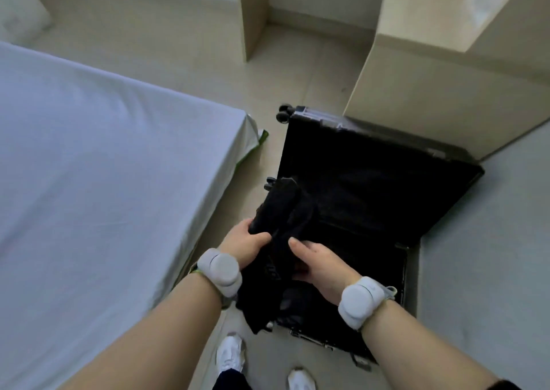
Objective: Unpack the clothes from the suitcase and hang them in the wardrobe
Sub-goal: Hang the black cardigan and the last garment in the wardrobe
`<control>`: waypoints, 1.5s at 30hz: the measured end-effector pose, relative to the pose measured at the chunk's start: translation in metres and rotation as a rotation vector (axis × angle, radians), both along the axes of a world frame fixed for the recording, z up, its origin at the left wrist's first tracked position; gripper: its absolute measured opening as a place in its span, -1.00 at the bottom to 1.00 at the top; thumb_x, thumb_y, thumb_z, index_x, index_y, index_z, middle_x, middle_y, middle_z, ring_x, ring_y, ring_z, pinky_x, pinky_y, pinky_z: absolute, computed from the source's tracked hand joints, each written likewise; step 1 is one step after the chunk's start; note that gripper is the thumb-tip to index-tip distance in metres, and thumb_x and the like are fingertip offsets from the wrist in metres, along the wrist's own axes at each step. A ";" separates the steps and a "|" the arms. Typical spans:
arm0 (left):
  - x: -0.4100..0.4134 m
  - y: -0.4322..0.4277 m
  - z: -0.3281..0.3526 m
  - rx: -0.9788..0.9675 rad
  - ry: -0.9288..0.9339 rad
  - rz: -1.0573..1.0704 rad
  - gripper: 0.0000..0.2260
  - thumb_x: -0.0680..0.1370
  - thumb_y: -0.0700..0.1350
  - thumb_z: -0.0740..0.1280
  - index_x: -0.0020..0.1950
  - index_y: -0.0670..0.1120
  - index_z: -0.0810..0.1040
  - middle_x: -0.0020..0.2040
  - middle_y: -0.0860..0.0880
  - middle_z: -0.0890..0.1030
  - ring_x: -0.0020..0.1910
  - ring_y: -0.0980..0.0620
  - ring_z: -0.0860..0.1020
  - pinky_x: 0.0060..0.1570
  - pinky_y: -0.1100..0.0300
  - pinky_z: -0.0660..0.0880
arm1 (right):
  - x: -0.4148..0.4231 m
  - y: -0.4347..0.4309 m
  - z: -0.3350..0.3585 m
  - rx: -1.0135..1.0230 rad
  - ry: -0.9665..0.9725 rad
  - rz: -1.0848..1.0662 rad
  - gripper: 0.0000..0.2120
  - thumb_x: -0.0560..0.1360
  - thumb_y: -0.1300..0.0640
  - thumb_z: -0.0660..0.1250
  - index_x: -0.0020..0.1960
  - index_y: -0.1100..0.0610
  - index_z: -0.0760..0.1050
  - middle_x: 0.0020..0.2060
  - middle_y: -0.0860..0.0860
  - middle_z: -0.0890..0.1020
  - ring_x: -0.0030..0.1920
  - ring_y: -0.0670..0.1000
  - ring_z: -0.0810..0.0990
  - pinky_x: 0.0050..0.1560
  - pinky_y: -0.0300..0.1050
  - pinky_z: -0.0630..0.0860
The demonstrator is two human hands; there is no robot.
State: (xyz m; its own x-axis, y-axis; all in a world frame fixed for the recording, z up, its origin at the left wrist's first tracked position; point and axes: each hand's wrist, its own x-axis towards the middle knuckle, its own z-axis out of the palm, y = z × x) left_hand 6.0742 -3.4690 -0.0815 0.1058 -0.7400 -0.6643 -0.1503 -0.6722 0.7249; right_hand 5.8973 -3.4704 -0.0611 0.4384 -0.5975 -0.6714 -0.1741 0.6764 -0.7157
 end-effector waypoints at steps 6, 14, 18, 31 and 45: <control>0.024 0.063 0.138 -0.220 0.015 0.073 -0.58 0.24 -0.19 0.27 0.07 0.07 0.50 -0.18 -0.10 0.61 -0.20 -0.20 0.59 -0.03 -0.09 0.55 | 0.037 0.001 0.092 -0.039 -0.199 -0.172 -0.40 0.29 -0.23 0.41 0.27 -0.06 0.40 0.14 0.03 0.63 0.13 0.11 0.62 0.12 0.12 0.55; 0.105 0.222 0.253 -0.294 -0.144 0.134 -0.60 0.35 0.07 0.45 0.09 -0.05 0.49 0.04 -0.02 0.60 0.04 0.02 0.59 0.13 0.11 0.51 | 0.158 0.102 0.242 -0.332 -0.300 0.228 -0.69 0.47 0.44 0.22 0.08 0.11 0.49 -0.14 0.14 0.64 -0.09 0.14 0.64 -0.06 0.03 0.56; 0.150 0.324 0.294 -0.315 -0.081 0.541 -0.61 0.52 0.22 0.26 0.16 -0.04 0.48 0.07 -0.06 0.59 0.00 -0.02 0.57 -0.02 0.12 0.52 | 0.219 0.197 0.286 -0.342 -0.385 0.478 -0.65 0.46 0.49 0.20 0.10 0.14 0.51 -0.16 0.14 0.68 -0.13 0.12 0.67 -0.14 -0.04 0.58; 0.287 0.694 0.342 -0.499 0.152 1.383 -0.87 0.51 -0.34 0.16 -0.11 -0.18 0.46 -0.41 -0.07 0.49 -0.46 0.00 0.48 -0.44 0.21 0.45 | 0.412 0.530 0.333 -0.151 -0.403 0.970 -0.76 0.42 0.47 0.02 -0.05 0.29 0.40 -0.31 0.11 0.46 -0.36 0.06 0.51 -0.35 -0.17 0.44; 0.416 0.872 0.389 -0.676 -0.095 1.826 -0.64 0.59 0.01 0.26 0.32 -0.14 0.45 0.15 -0.18 0.58 0.07 -0.18 0.57 0.11 -0.05 0.51 | 0.591 0.716 0.330 -0.375 -0.499 1.435 -0.47 0.44 0.22 0.36 0.35 -0.07 0.31 0.16 -0.02 0.52 0.04 0.05 0.61 0.13 -0.05 0.54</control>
